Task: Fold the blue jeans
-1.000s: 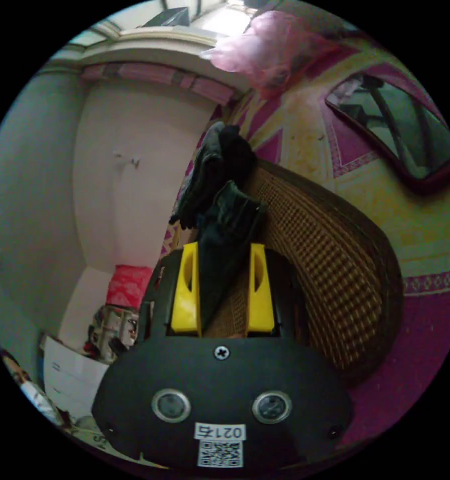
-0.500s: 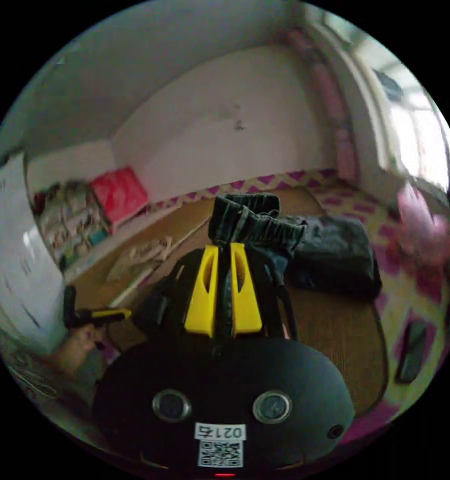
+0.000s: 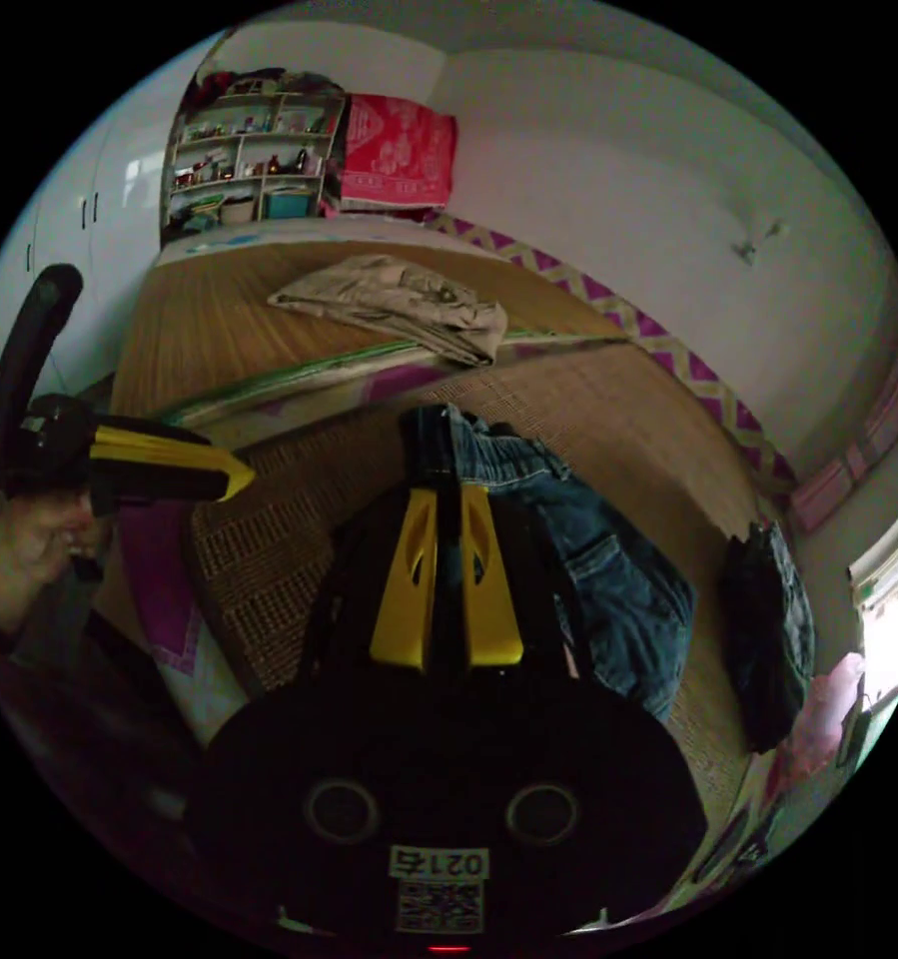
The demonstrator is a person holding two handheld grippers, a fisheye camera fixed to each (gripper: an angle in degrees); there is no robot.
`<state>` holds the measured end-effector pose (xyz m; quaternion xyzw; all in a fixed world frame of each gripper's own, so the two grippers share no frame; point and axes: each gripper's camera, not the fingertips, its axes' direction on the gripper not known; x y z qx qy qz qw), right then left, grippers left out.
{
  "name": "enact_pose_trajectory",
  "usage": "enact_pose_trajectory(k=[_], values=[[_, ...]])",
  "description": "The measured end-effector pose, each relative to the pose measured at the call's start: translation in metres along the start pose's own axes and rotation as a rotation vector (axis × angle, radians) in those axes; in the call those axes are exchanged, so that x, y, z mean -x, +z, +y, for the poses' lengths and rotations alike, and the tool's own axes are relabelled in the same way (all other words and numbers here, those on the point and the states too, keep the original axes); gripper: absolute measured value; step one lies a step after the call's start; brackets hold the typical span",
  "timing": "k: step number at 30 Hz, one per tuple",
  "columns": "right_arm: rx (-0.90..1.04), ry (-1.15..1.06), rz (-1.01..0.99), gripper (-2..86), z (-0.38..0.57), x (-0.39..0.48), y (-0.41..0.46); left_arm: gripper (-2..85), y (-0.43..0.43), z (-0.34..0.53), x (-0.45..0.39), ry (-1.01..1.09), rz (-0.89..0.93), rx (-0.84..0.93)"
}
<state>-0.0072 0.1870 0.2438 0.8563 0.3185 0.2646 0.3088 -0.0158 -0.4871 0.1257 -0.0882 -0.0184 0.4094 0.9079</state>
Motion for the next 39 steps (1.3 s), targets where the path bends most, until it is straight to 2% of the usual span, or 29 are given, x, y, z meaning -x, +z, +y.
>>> enact_pose_trajectory(k=[3, 6, 8, 9, 10, 12, 16, 18, 22, 24, 27, 31, 35, 39], values=[[0.113, -0.115, 0.006, 4.6, 0.011, 0.038, 0.05, -0.9, -0.008, -0.016, 0.01, 0.021, 0.07, -0.01], [0.074, -0.162, 0.042, 7.0, 0.035, 0.055, 0.065, -0.5, -0.021, -0.033, 0.016, 0.077, 0.158, -0.076], [0.088, -0.138, -0.101, 9.8, 0.043, 0.038, 0.057, 0.3, -0.028, -0.045, 0.023, 0.072, 0.201, -0.1], [0.097, -0.119, -0.249, 10.6, 0.052, 0.018, 0.048, 1.3, -0.03, -0.055, 0.029, 0.056, 0.223, -0.1], [0.088, -0.076, -0.384, 10.7, 0.065, -0.008, 0.038, 6.8, -0.031, -0.066, 0.036, 0.031, 0.248, -0.09], [0.022, 0.038, -0.434, 11.0, 0.093, -0.057, 0.017, 12.7, -0.029, -0.083, 0.05, -0.015, 0.304, -0.064], [-0.037, 0.431, -0.285, 12.2, 0.175, -0.199, -0.005, 21.8, -0.011, -0.117, 0.086, -0.13, 0.48, 0.014], [-0.022, 0.591, -0.28, 12.7, 0.213, -0.26, 0.005, 23.1, -0.001, -0.129, 0.096, -0.153, 0.546, 0.058], [0.062, 0.817, -0.479, 13.5, 0.281, -0.358, 0.074, 21.4, 0.004, -0.159, 0.1, -0.138, 0.567, 0.099], [0.102, 0.854, -0.6, 13.2, 0.298, -0.374, 0.111, 18.5, 0.007, -0.173, 0.096, -0.121, 0.565, 0.149], [0.059, 0.921, -0.755, 10.9, 0.324, -0.39, 0.144, 13.0, 0.005, -0.189, 0.099, -0.125, 0.463, 0.2], [0.059, 0.953, -0.892, 7.6, 0.353, -0.405, 0.172, 7.5, 0.001, -0.202, 0.113, -0.114, 0.537, 0.216], [0.086, 0.876, -0.833, 6.4, 0.343, -0.405, 0.155, 6.0, -0.017, -0.208, 0.121, -0.1, 0.585, 0.152], [0.039, 0.639, -0.757, 6.2, 0.264, -0.392, 0.103, 5.7, -0.059, -0.226, 0.154, -0.134, 0.696, 0.036]])
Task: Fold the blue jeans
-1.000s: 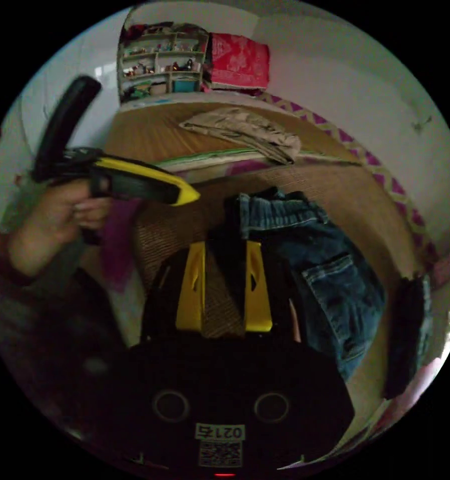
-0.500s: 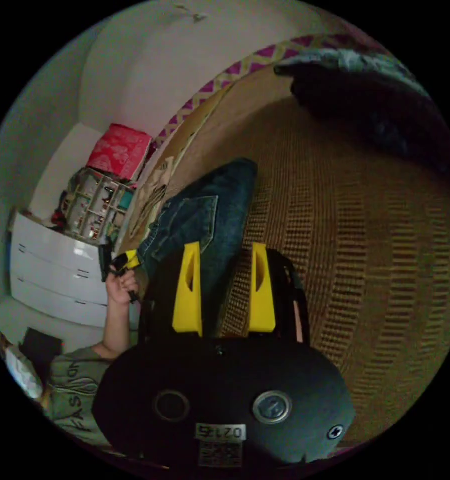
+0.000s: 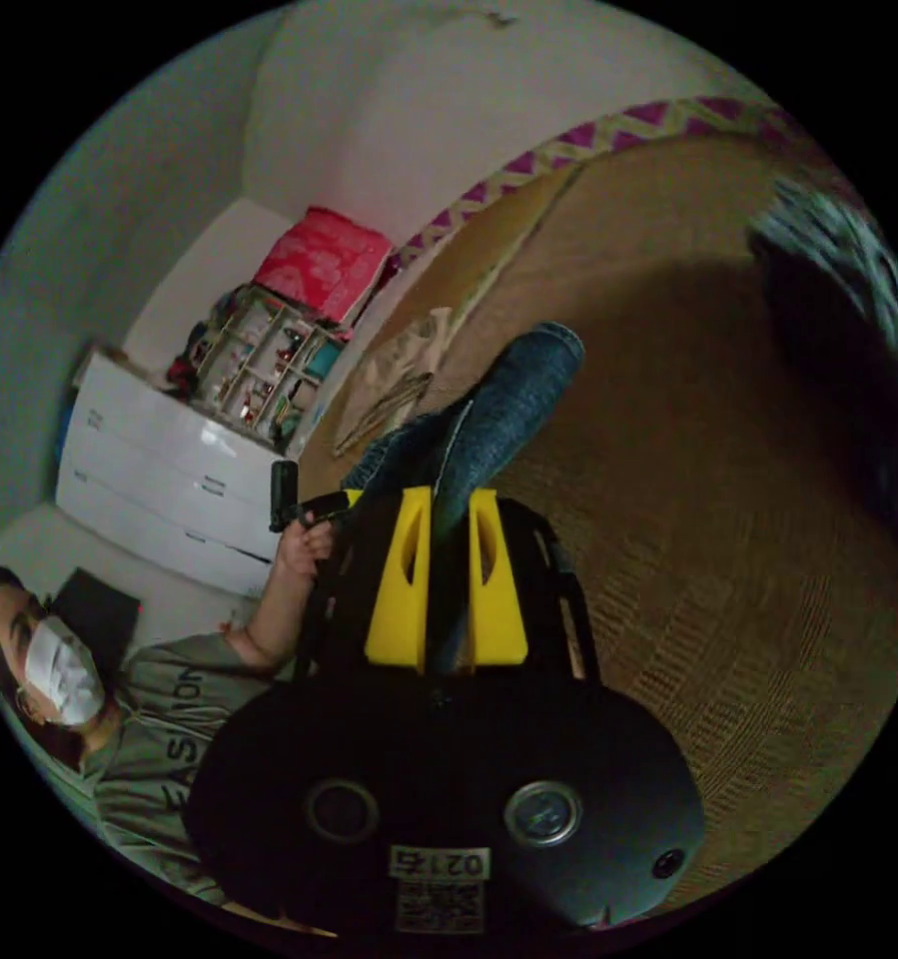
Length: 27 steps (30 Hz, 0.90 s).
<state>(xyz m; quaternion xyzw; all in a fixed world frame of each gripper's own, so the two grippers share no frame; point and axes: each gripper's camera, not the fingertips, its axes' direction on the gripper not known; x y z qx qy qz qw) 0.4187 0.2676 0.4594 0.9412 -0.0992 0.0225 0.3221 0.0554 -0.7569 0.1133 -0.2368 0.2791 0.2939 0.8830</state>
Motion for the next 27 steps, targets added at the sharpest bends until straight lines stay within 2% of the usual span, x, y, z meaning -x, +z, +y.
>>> enact_pose_trajectory(k=[5, 9, 13, 15, 16, 19, 24, 27], values=[[0.041, -0.195, 0.016, 6.1, -0.098, 0.089, 0.049, 5.7, -0.103, -0.047, -0.002, 0.037, -0.066, -0.181], [0.048, -0.289, -0.013, 6.1, -0.195, 0.153, 0.145, 6.4, -0.183, -0.092, 0.009, 0.02, -0.22, -0.317], [-0.03, -0.308, -0.005, 7.0, -0.264, 0.199, 0.243, 9.4, -0.226, -0.123, 0.051, -0.121, -0.305, -0.457], [-0.042, -0.253, 0.039, 7.8, -0.277, 0.202, 0.284, 11.6, -0.229, -0.127, 0.081, -0.216, -0.324, -0.473], [-0.03, -0.216, 0.081, 7.9, -0.278, 0.196, 0.309, 11.5, -0.228, -0.123, 0.1, -0.283, -0.353, -0.473], [0.038, -0.228, 0.182, 8.0, -0.257, 0.172, 0.345, 9.7, -0.226, -0.093, 0.115, -0.314, -0.461, -0.487], [0.095, -0.261, 0.251, 8.2, -0.182, 0.116, 0.332, 7.3, -0.198, -0.042, 0.074, -0.145, -0.571, -0.484], [0.114, -0.306, 0.331, 8.7, -0.118, 0.089, 0.305, 6.4, -0.158, -0.015, 0.03, 0.009, -0.573, -0.414]])
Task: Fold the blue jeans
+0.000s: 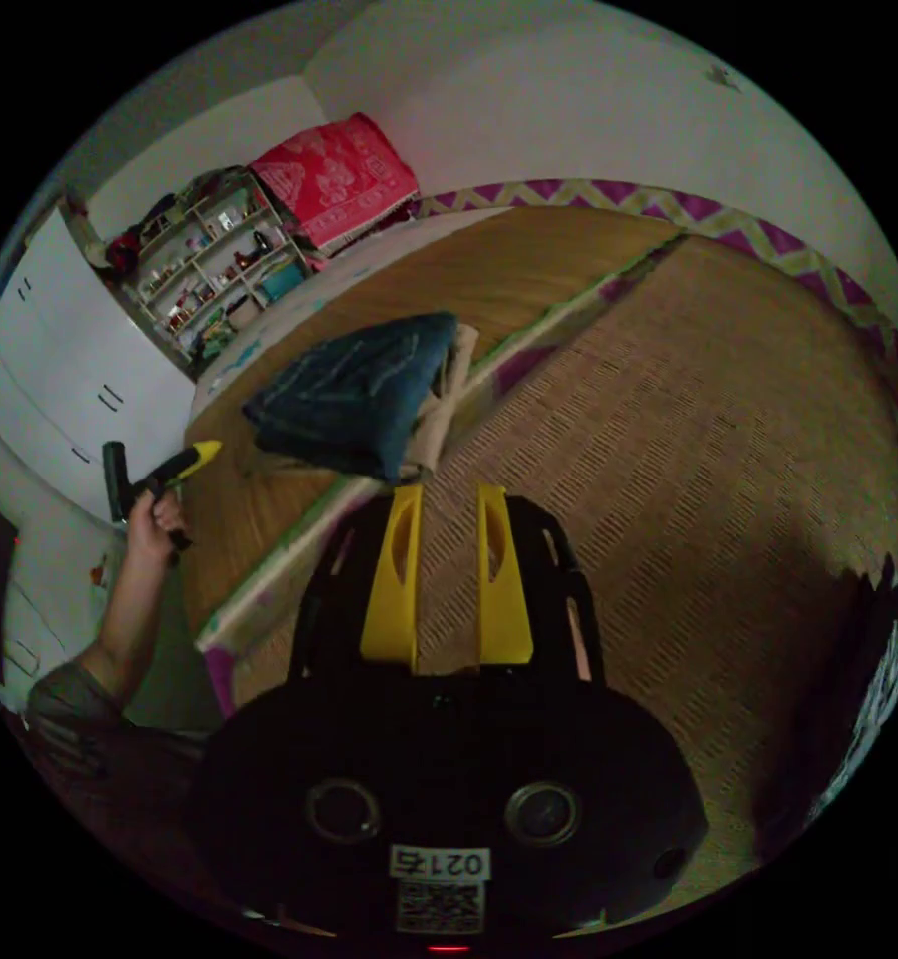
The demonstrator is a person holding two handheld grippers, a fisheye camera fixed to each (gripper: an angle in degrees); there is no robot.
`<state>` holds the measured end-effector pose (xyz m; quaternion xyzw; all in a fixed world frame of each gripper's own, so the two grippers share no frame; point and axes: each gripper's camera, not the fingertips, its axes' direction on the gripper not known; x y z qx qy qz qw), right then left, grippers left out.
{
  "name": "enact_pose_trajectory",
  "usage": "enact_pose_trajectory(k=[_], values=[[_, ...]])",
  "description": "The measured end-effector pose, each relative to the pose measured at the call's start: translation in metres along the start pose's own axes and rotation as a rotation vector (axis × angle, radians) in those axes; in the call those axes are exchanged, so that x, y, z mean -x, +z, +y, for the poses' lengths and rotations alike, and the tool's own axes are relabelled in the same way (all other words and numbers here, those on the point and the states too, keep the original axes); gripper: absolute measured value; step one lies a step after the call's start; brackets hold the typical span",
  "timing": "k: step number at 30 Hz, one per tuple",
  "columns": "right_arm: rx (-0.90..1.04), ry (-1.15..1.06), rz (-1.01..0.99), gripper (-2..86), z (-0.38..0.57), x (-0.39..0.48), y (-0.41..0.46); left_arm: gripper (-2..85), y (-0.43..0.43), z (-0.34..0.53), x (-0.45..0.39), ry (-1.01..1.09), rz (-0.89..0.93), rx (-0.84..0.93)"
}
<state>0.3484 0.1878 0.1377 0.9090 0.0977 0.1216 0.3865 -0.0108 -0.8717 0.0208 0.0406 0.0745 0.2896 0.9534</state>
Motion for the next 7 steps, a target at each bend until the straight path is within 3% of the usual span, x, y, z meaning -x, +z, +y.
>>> enact_pose_trajectory(k=[7], values=[[-0.033, -0.079, 0.303, 9.2, 0.178, -0.021, -0.062, 5.1, 0.02, 0.112, -0.141, 0.34, -0.012, -0.028]])
